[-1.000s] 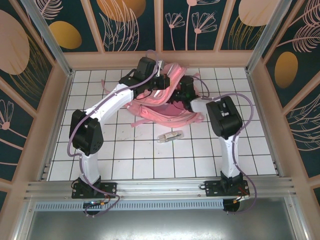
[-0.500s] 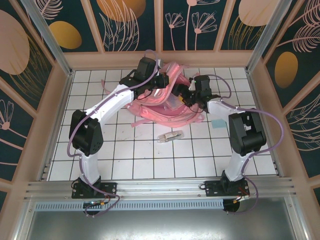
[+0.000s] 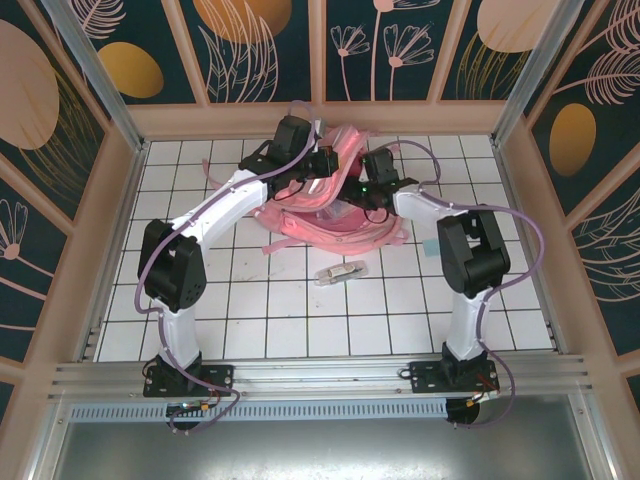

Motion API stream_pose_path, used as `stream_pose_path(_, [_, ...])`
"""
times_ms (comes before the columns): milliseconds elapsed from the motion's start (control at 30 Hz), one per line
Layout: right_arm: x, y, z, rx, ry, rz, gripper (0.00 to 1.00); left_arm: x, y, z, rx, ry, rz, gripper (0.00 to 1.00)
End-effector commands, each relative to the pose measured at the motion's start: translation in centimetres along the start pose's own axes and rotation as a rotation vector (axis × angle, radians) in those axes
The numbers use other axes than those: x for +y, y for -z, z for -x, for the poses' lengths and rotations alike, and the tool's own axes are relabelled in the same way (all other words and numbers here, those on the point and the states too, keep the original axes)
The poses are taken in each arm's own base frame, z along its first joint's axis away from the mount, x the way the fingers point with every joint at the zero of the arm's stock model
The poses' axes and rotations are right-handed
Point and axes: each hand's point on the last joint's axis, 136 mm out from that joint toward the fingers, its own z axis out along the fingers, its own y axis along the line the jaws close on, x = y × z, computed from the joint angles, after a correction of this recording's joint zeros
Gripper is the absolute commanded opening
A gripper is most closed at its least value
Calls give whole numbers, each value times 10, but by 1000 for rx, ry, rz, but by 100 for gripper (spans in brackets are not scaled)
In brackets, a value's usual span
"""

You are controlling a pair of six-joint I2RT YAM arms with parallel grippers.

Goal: Pack books, pencil case, and school supplies into a backpack

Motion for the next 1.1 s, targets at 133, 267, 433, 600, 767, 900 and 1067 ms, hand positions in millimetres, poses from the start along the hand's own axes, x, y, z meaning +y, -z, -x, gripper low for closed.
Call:
stream_pose_path(133, [28,-43,10,-8,-6,142,35,-57,30,31,-113,29,-238,0])
stream_pose_path(267, [46,-50,17,1,11,234,31,-55,35,30,-127,35,-232,0])
stream_pose_path(433, [34,-20,18,-23,62,160,45,-48,30,32,-148,39,-202,0])
stream_pose_path(600, [8,40,8,-76,91,13,65,-42,17,34,-161,50,-190,0])
stream_pose_path(767, [-21,85,-10,-88,106,-134,74,-41,5,35,-165,71,-205,0])
stream_pose_path(900, [-28,113,-17,-98,105,-190,75,-45,-3,28,-116,82,-238,42])
stream_pose_path(1067, [-2,129,-33,-103,72,-117,73,-22,19,35,-175,64,-112,99])
